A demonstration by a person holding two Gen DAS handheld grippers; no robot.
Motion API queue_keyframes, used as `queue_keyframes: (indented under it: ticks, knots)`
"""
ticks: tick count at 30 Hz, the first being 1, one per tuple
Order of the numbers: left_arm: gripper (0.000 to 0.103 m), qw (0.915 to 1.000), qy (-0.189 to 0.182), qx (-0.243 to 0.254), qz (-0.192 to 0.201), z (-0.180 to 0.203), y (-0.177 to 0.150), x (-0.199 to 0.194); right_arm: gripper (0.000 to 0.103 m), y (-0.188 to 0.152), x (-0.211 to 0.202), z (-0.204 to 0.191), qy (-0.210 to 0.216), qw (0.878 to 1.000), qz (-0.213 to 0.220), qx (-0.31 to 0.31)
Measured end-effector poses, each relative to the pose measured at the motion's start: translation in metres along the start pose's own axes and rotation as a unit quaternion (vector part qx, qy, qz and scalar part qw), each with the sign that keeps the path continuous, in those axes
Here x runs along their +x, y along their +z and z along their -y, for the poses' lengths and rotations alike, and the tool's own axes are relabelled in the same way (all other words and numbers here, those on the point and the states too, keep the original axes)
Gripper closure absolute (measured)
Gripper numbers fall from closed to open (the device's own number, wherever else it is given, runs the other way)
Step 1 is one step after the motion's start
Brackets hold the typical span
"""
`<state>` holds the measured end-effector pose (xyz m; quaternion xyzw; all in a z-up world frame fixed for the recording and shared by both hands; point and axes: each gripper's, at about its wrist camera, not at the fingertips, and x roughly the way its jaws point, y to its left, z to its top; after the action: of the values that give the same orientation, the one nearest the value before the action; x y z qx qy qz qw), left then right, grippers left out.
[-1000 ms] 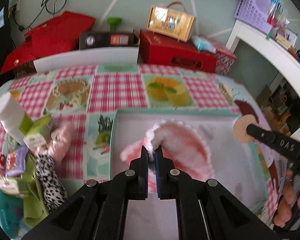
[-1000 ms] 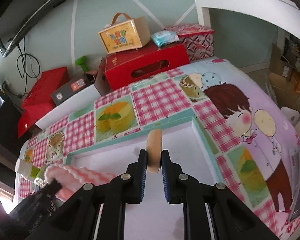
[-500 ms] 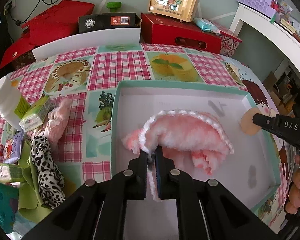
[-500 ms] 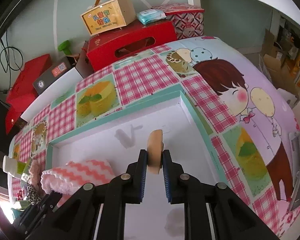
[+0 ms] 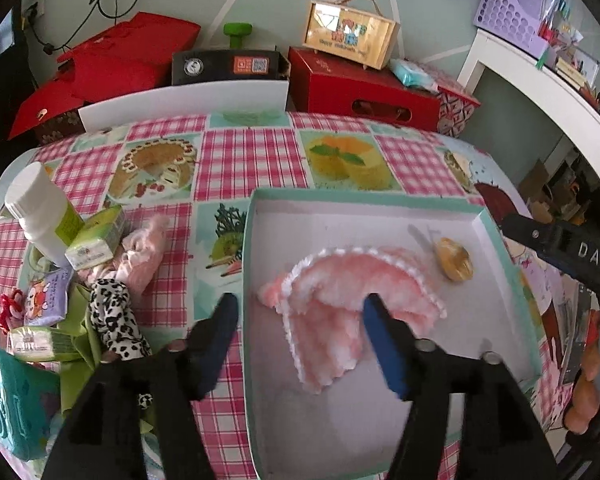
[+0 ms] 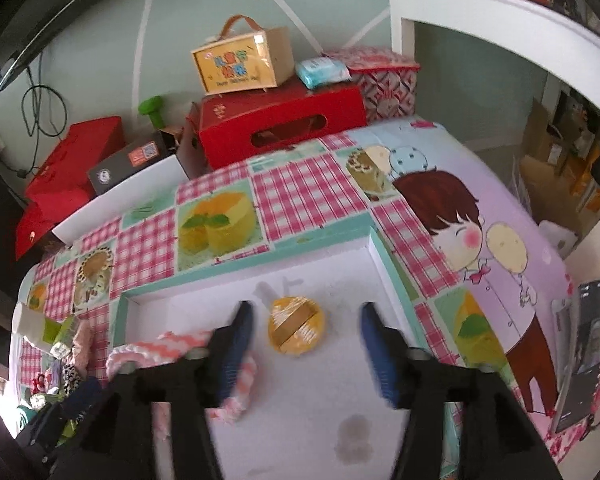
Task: Organize soft objects
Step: 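Open the left gripper and withdraw it from the tray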
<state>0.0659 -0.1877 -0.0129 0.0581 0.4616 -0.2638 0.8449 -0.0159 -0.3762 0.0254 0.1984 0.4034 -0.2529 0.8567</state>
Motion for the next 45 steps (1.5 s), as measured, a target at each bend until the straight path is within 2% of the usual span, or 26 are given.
queue_keyframes:
  ticks: [3,5,8,12,15,17,20,26,29,35,40,45]
  knots:
    - [0.026,0.9999,-0.001,-0.011,-0.005,-0.003,0.001,0.001,0.031,-0.001,-0.002,-0.008,-0.002,1.000,0.000,-0.015]
    - [0.019,0.9997,-0.008,-0.018,-0.012,-0.005,0.000,0.002,0.025,-0.001,-0.001,-0.011,-0.006,1.000,-0.001,-0.022]
    - [0.019,0.9996,-0.014,-0.022,-0.013,-0.006,0.000,0.001,0.018,-0.002,0.000,-0.012,-0.018,0.999,-0.001,-0.028]
    - [0.018,0.9993,-0.020,-0.032,-0.007,-0.010,0.001,-0.005,0.000,-0.003,0.001,-0.012,-0.024,0.999,-0.005,-0.026]
    - [0.016,0.9982,-0.040,-0.043,-0.005,-0.015,0.002,-0.008,0.000,-0.004,0.001,-0.012,-0.025,0.999,-0.008,-0.026]
    - [0.007,0.9978,-0.047,-0.048,0.001,-0.018,0.003,-0.012,0.000,-0.005,0.002,-0.014,-0.027,0.999,-0.010,-0.027]
    - [0.007,0.9967,-0.061,-0.052,0.016,-0.022,0.005,-0.022,0.000,-0.007,0.000,-0.019,-0.019,0.999,-0.011,-0.027]
    - [0.007,0.9954,-0.058,-0.063,0.043,-0.035,0.010,-0.040,0.000,-0.012,-0.006,-0.038,0.015,0.999,-0.014,-0.032]
    - [0.007,0.9951,-0.047,-0.074,0.045,-0.046,0.012,-0.047,0.000,-0.015,-0.009,-0.050,0.031,0.999,-0.016,-0.037]
    - [0.007,0.9889,-0.038,-0.111,0.091,-0.083,0.013,-0.080,0.000,-0.020,-0.018,-0.073,0.061,0.997,-0.012,-0.041]
    - [0.007,0.9839,-0.023,-0.138,0.111,-0.118,0.018,-0.106,0.000,-0.025,-0.020,-0.094,0.055,0.996,-0.009,-0.066]
    - [0.007,0.9775,0.011,-0.163,0.133,-0.160,0.022,-0.132,0.000,-0.033,-0.022,-0.119,0.092,0.992,-0.017,-0.086]
